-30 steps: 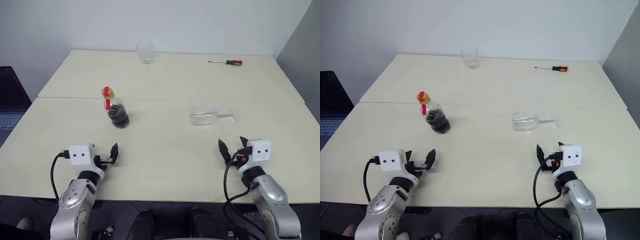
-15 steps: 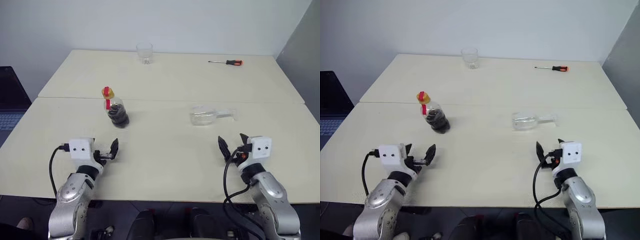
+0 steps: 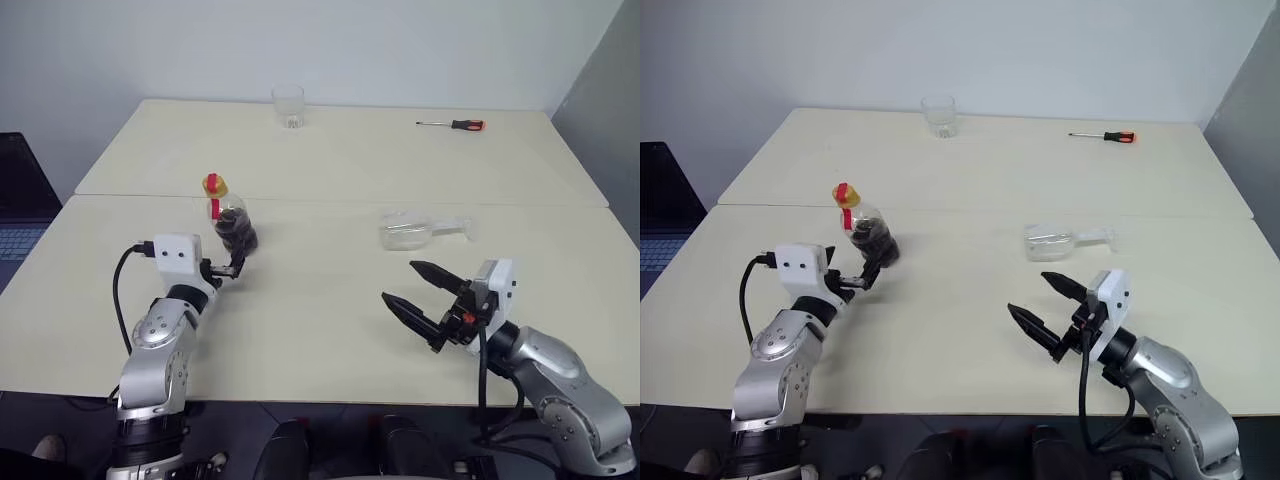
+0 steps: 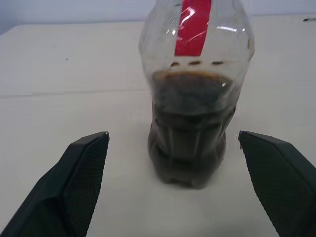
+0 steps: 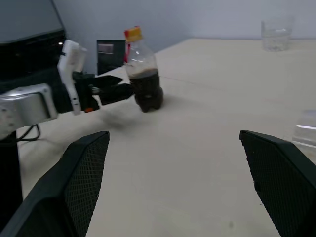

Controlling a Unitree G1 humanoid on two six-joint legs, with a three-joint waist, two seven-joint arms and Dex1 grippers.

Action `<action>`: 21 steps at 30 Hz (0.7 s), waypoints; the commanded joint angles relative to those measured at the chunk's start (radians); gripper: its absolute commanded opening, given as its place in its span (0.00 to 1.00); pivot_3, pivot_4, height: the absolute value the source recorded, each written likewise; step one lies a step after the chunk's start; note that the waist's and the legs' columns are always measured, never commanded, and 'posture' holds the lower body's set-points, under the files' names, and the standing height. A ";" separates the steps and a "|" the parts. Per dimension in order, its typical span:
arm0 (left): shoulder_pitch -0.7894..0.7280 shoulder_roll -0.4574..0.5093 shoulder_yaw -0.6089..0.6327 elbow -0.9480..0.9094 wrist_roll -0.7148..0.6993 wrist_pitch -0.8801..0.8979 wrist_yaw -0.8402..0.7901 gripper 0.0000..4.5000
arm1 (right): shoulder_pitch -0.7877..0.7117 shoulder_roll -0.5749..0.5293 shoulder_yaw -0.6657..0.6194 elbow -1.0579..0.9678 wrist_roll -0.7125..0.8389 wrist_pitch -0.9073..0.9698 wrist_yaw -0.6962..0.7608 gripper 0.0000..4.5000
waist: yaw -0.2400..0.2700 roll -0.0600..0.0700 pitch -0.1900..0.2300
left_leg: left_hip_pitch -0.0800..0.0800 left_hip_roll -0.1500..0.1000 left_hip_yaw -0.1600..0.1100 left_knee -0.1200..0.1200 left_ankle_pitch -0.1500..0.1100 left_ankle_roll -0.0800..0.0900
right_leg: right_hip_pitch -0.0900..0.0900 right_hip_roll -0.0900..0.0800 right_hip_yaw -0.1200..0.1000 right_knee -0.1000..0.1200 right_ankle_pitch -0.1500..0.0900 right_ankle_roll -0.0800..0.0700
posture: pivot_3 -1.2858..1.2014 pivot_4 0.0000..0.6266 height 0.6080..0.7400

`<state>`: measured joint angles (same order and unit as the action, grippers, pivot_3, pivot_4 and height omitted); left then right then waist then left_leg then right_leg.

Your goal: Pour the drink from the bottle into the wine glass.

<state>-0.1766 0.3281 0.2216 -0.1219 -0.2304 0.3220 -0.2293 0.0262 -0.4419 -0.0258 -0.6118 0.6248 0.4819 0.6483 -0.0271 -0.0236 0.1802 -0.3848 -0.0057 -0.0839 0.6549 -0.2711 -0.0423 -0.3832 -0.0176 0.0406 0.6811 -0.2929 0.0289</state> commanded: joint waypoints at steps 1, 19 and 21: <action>-0.033 0.000 -0.017 0.006 0.022 -0.026 0.003 0.99 | -0.051 -0.014 -0.010 0.005 0.042 -0.001 0.034 1.00 | 0.000 0.000 0.000 | 0.000 0.000 0.000 0.000 0.000 0.000 | 0.000 0.000 0.000 0.000 0.000 0.000 | 0.52 0.24 1.00; -0.261 0.021 -0.062 0.327 0.120 -0.154 -0.002 0.99 | -0.180 0.033 0.045 0.076 0.011 -0.028 0.033 1.00 | 0.000 0.000 0.000 | -0.001 -0.001 0.000 0.001 0.000 0.000 | 0.000 0.000 0.000 0.000 0.001 0.001 | 0.52 0.24 1.00; -0.262 0.020 -0.063 0.341 0.119 -0.164 -0.016 0.99 | -0.183 0.033 0.046 0.077 0.007 -0.031 0.030 1.00 | 0.000 0.000 0.000 | -0.001 -0.001 0.000 0.001 0.000 0.000 | 0.000 0.000 0.000 0.000 0.001 0.001 | 0.52 0.24 1.00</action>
<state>-0.4289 0.3360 0.1613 0.2186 -0.1141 0.1846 -0.2334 -0.1435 -0.4119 0.0238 -0.5192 0.6372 0.4762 0.6780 -0.0269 -0.0238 0.1803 -0.3855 -0.0064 -0.0835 0.6563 -0.2711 -0.0424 -0.3835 -0.0180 0.0409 0.6814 -0.2921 0.0299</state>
